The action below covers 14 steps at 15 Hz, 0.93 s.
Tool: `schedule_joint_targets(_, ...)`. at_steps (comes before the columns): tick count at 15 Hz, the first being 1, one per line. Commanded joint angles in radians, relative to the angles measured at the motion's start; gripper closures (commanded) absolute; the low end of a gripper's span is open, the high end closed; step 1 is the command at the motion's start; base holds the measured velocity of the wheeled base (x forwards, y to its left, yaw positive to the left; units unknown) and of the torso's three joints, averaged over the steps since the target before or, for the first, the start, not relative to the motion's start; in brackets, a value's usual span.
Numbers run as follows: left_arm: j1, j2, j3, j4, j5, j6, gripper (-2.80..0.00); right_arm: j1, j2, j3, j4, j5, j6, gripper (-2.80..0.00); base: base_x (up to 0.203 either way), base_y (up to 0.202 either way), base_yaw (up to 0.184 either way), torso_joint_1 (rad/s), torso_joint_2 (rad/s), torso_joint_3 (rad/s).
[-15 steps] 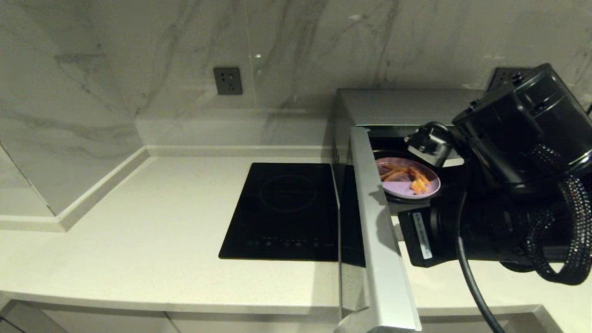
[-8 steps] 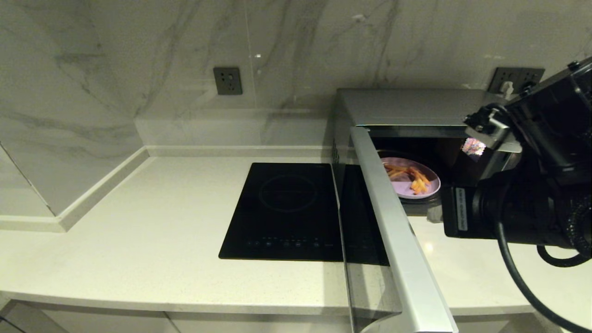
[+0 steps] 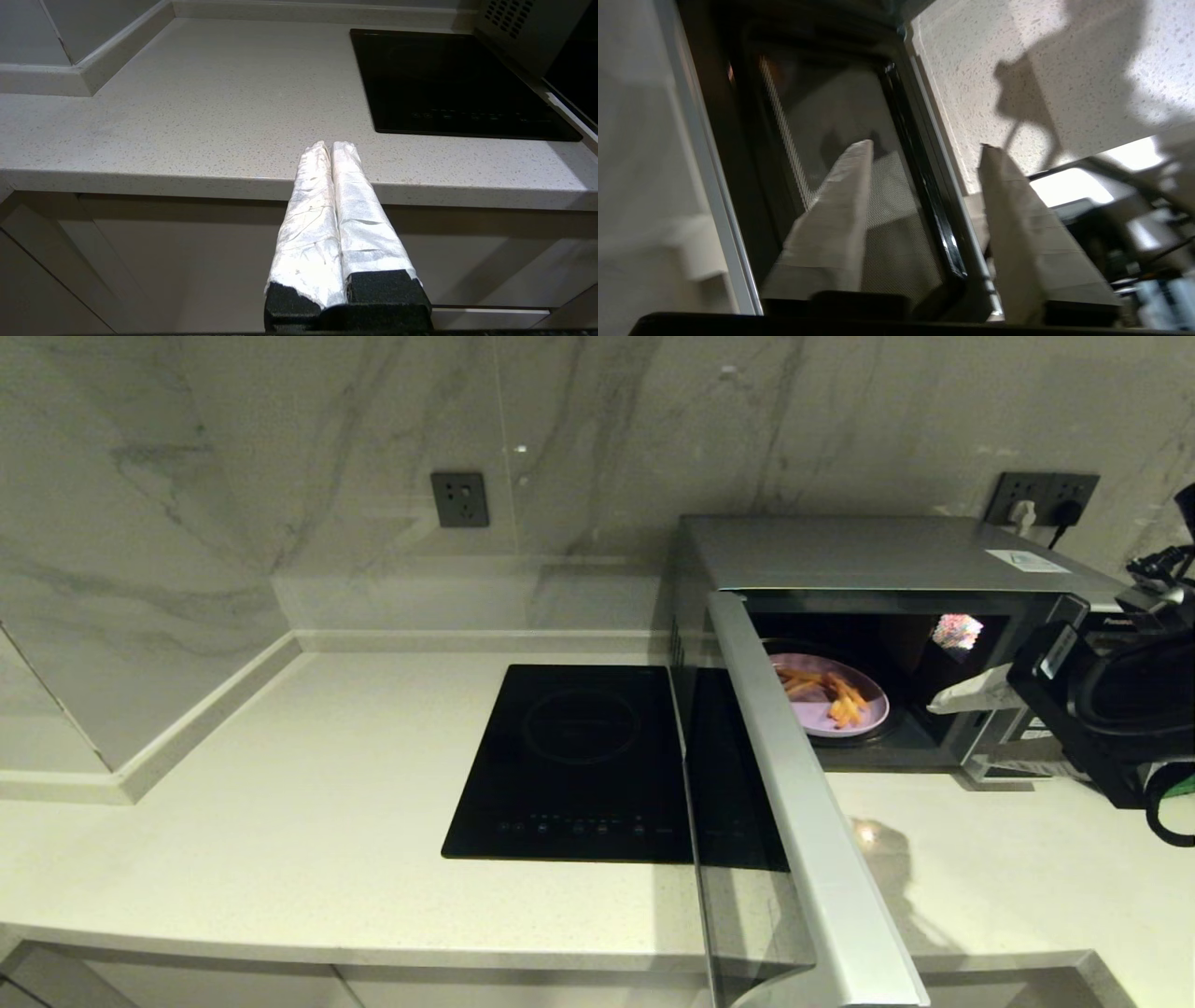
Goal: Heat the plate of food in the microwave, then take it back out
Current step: Take the plate out of the microwave
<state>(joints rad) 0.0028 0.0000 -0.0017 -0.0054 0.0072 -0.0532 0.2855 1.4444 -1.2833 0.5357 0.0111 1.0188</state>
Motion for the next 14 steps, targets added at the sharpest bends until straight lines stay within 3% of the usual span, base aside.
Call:
schedule_joint_targets(1, 0.000, 0.000, 0.000, -0.001, 0.000, 0.000, 0.00, -0.125, 0.091, 0.024, -0.023, 0.084, 0.018, -2.80, 0.000, 0.000, 0.000, 0.000, 0.00, 0.000)
schedule_joint_targets(5, 0.000, 0.000, 0.000, -0.001, 0.000, 0.000, 0.00, -0.201, 0.245, 0.043, -0.117, 0.093, 0.027, -2.80, 0.000, 0.000, 0.000, 0.000, 0.00, 0.000)
schedule_joint_targets(14, 0.000, 0.000, 0.000, -0.001, 0.000, 0.000, 0.00, -0.201, 0.496, -0.113, -0.151, -0.002, 0.024, -2.80, 0.000, 0.000, 0.000, 0.000, 0.00, 0.000)
